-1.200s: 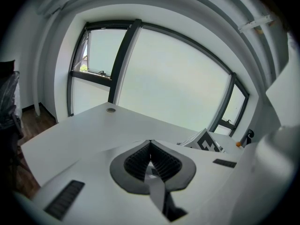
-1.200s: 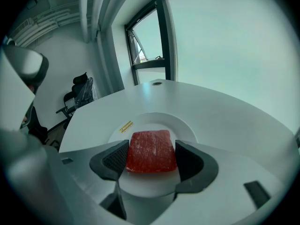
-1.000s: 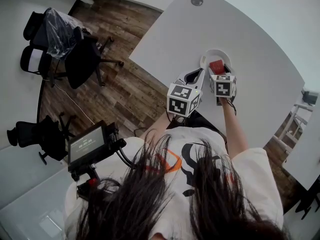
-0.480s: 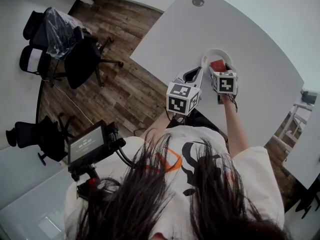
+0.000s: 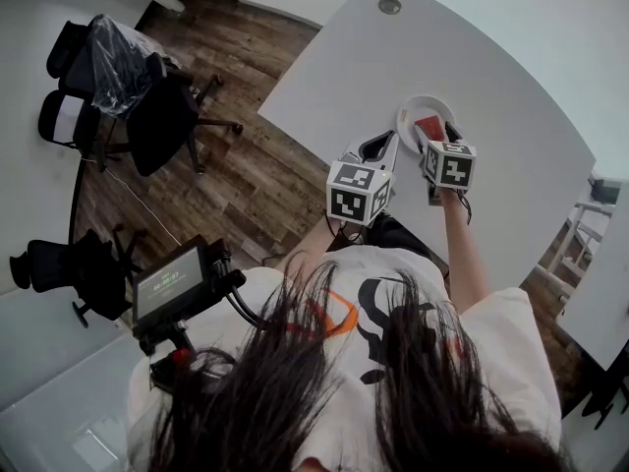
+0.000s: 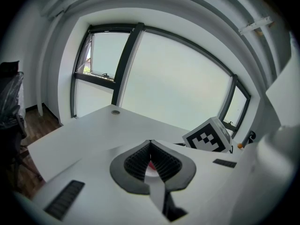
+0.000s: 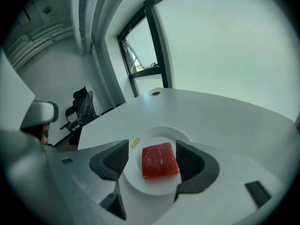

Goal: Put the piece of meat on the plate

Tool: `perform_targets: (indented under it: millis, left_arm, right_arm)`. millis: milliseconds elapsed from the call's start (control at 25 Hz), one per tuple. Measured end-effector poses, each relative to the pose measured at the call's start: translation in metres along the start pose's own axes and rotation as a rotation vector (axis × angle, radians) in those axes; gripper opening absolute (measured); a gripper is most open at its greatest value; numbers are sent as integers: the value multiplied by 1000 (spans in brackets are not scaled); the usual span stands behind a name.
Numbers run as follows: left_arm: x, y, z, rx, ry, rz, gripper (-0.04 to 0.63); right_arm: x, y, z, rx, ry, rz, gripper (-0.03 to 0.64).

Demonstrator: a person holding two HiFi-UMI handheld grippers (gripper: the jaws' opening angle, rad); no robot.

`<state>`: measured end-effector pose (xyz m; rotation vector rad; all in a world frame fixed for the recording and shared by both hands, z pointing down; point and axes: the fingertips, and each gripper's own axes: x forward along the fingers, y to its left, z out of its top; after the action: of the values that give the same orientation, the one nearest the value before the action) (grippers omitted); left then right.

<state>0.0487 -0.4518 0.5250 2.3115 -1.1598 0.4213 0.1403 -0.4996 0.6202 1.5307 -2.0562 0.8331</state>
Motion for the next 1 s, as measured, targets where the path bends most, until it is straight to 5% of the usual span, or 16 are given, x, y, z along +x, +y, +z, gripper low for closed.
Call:
perform_targets:
  millis: [400, 680, 720, 760, 1000]
  left_arm:
    - [3, 3, 1, 8, -5, 1, 6]
    - [-25, 1, -3, 18, -31, -3, 6]
    - [-34, 0, -5, 20, -36, -4, 6]
    - [-46, -2, -7, 20, -43, -6, 6]
    - [-119, -15, -29, 15, -90, -26, 6]
  right_arm:
    - [-30, 6, 34, 266, -175, 79, 314]
    - [-60, 44, 25, 324, -196, 143, 313]
    - [-68, 52, 22, 331, -204, 146, 298]
    - [-78, 62, 17, 336, -216, 146, 213]
    - [-134, 123, -20, 321, -241, 165, 213]
